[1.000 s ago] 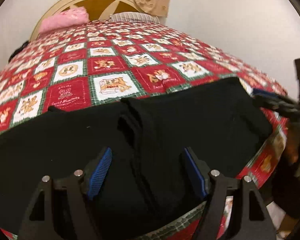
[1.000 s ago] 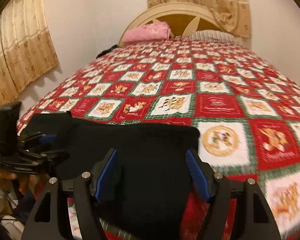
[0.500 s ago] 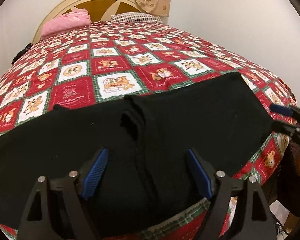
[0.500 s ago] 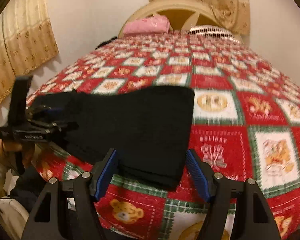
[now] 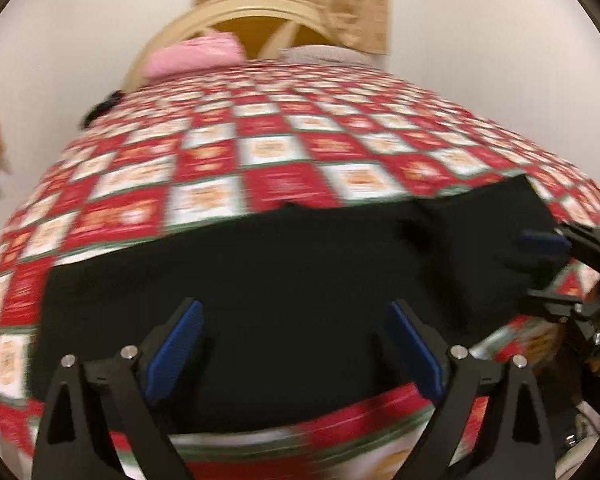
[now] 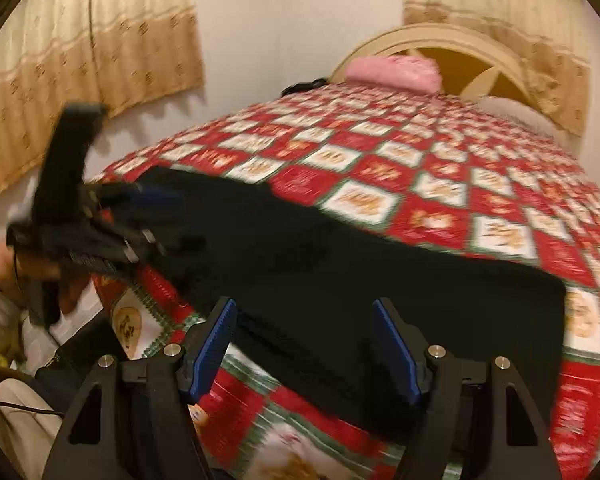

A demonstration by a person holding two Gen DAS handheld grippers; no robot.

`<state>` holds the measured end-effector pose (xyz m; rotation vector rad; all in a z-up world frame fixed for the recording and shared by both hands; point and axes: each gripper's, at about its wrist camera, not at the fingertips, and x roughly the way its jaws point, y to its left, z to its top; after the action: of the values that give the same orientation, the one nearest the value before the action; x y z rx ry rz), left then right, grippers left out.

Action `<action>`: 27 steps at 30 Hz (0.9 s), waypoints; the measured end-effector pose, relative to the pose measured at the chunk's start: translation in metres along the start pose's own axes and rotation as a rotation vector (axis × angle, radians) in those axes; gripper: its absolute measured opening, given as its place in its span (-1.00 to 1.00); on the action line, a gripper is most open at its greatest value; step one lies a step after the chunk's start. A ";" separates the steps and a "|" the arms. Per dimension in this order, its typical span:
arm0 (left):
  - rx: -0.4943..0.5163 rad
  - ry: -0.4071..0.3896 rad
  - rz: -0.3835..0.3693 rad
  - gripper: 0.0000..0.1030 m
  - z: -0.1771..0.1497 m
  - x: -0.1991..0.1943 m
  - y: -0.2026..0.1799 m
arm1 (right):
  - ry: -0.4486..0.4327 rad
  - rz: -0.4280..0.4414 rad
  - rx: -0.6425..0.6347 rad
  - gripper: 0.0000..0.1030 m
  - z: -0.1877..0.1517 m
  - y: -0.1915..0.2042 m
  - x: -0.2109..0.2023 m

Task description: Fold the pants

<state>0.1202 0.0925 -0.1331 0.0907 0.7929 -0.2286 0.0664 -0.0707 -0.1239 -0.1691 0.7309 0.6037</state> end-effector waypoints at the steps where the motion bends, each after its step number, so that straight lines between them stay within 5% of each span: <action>1: -0.015 0.007 0.040 0.85 -0.002 -0.001 0.018 | 0.011 0.013 0.003 0.38 0.000 0.002 0.007; 8: -0.161 0.033 0.272 0.85 -0.023 -0.007 0.126 | 0.105 0.113 -0.012 0.39 -0.016 0.021 0.035; 11: -0.233 0.030 0.308 0.85 -0.032 -0.005 0.156 | 0.110 0.063 -0.086 0.41 -0.023 0.036 0.039; 19: -0.397 0.030 0.194 0.85 -0.046 0.015 0.185 | 0.025 0.094 -0.013 0.41 -0.019 0.025 0.007; 27: -0.400 0.022 0.160 0.85 -0.038 0.029 0.191 | -0.011 0.061 -0.002 0.41 -0.023 0.015 -0.001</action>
<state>0.1587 0.2794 -0.1807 -0.2202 0.8356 0.0845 0.0438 -0.0671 -0.1391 -0.1461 0.7266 0.6628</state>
